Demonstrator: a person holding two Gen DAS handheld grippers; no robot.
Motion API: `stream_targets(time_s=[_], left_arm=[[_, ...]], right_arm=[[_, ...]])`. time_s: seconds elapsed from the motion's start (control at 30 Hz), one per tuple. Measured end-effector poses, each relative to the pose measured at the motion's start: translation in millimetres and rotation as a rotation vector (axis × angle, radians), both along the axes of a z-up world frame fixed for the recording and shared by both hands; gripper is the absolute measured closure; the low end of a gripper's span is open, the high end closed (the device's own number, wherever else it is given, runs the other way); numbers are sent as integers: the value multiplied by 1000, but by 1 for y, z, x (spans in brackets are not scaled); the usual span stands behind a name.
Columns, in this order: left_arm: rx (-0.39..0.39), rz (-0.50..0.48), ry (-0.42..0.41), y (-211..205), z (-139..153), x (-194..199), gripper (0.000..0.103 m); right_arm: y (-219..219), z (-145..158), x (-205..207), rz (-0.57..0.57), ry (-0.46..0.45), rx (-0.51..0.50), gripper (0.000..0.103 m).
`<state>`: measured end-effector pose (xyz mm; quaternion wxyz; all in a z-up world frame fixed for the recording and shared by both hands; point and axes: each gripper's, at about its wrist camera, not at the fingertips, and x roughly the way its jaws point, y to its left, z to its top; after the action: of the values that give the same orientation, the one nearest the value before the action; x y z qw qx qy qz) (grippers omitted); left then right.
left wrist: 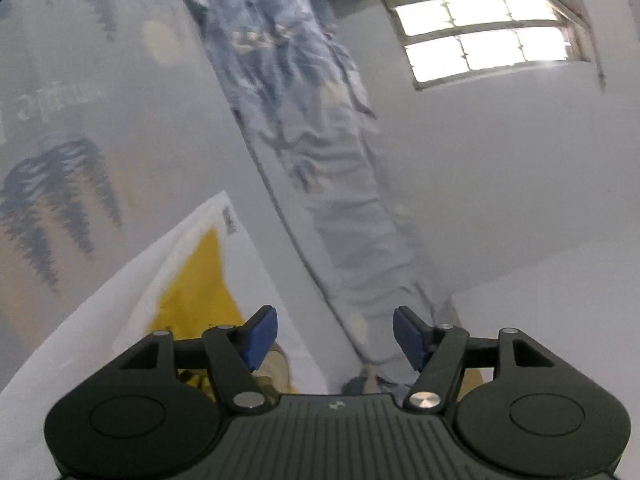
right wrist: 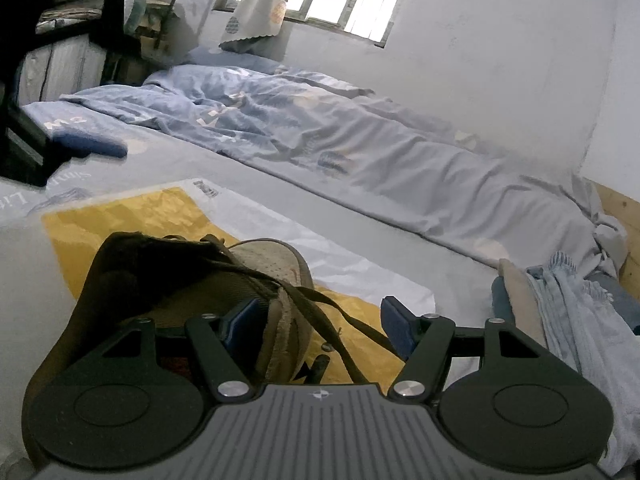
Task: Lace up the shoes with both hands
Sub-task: 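Grasp the dark lace end with the left gripper and lift it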
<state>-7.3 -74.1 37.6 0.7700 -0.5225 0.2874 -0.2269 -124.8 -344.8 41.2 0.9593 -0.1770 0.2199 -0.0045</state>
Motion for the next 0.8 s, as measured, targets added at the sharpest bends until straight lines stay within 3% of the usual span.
stream_targets(time_s=[0.07,0.3,0.5,0.67,0.8], left_arm=[[-10,-29,15,-5,-1,1,40],[-64,-102,192,-28,-33,6,42],[-62,-96,243,-38,-52,5,45],[-35,-62,262,-43,-55,11,73],[-29,-32,263,-47,-56,12,82]], right_arm=[[1,0,0,-1,0,1,35],[4,0,0,0,-5,3,36],[5,-1,0,1,0,13,36],[4,0,0,-4,6,24,36],[2,0,0,-12,13,35,36]])
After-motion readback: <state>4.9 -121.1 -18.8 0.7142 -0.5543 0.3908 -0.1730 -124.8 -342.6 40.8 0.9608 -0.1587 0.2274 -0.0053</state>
